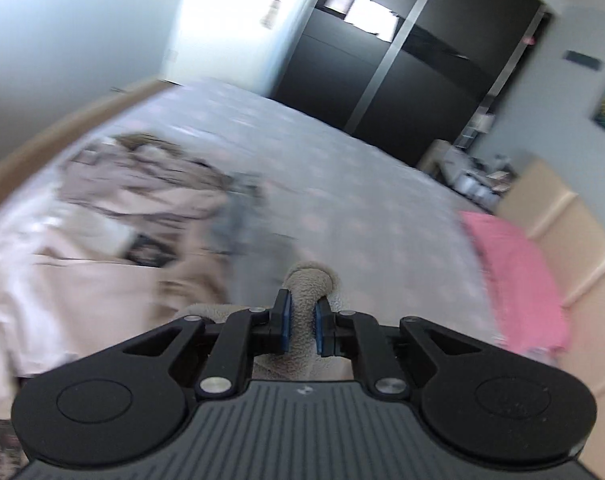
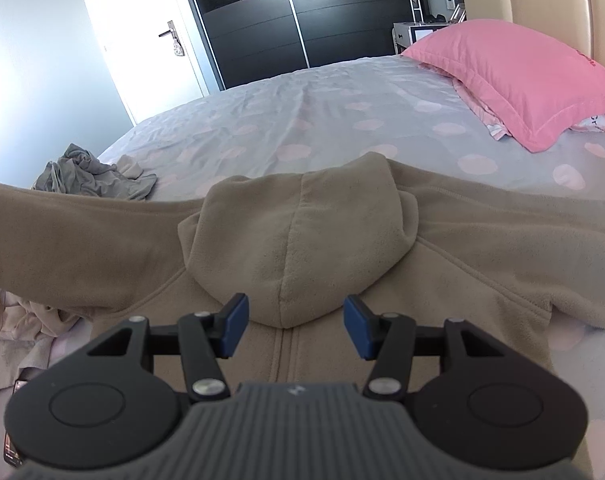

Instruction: Fold clothes

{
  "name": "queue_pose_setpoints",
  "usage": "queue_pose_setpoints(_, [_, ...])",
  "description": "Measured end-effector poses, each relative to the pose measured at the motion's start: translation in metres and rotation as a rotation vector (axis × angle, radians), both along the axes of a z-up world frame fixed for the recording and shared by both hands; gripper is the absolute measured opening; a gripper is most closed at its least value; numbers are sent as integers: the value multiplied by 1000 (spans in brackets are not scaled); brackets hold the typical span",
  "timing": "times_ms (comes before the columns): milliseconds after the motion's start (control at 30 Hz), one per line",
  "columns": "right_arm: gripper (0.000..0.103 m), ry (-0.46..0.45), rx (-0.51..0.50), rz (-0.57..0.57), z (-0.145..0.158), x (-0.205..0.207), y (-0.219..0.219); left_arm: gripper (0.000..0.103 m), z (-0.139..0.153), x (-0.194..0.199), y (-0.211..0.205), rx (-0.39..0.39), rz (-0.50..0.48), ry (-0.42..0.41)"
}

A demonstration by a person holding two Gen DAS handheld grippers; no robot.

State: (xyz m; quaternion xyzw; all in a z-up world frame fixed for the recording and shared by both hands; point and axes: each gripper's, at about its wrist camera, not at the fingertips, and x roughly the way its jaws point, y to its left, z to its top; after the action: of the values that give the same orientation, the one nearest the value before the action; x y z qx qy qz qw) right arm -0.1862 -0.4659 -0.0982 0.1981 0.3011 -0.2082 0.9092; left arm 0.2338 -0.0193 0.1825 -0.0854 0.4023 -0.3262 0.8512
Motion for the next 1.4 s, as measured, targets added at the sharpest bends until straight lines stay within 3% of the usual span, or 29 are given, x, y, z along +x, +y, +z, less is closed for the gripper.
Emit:
queue_pose_setpoints(167, [56, 40, -12, -25, -2, 10, -5, 10, 19, -36, -96, -76, -231, 23])
queue_pose_setpoints(400, [56, 72, -52, -60, 8, 9, -19, 10, 14, -94, -241, -30, -496, -23])
queue_pose_setpoints(600, [56, 102, -108, -106, 28, 1, -34, 10, -28, -141, -334, 49, -642, -30])
queue_pose_setpoints(867, [56, 108, -74, -176, 37, -15, -60, 10, -105, -179, -444, 122, -771, 75])
queue_pose_setpoints(1067, [56, 122, -67, -182, 33, -16, -69, 19, -157, -194, -488, 160, -822, 143])
queue_pose_setpoints(1133, [56, 140, -73, -187, 29, -15, -71, 29, -167, -199, -492, 145, -848, 170])
queue_pose_setpoints(1200, [56, 157, -70, -192, 26, -14, -74, 49, -170, -197, -485, 154, -850, 150])
queue_pose_setpoints(1300, [57, 171, -65, -204, 21, -18, -78, 49, -174, -196, -475, 169, -852, 118])
queue_pose_setpoints(1400, [57, 177, -55, -231, 19, -24, -85, 50, -189, -173, -437, 215, -761, 101])
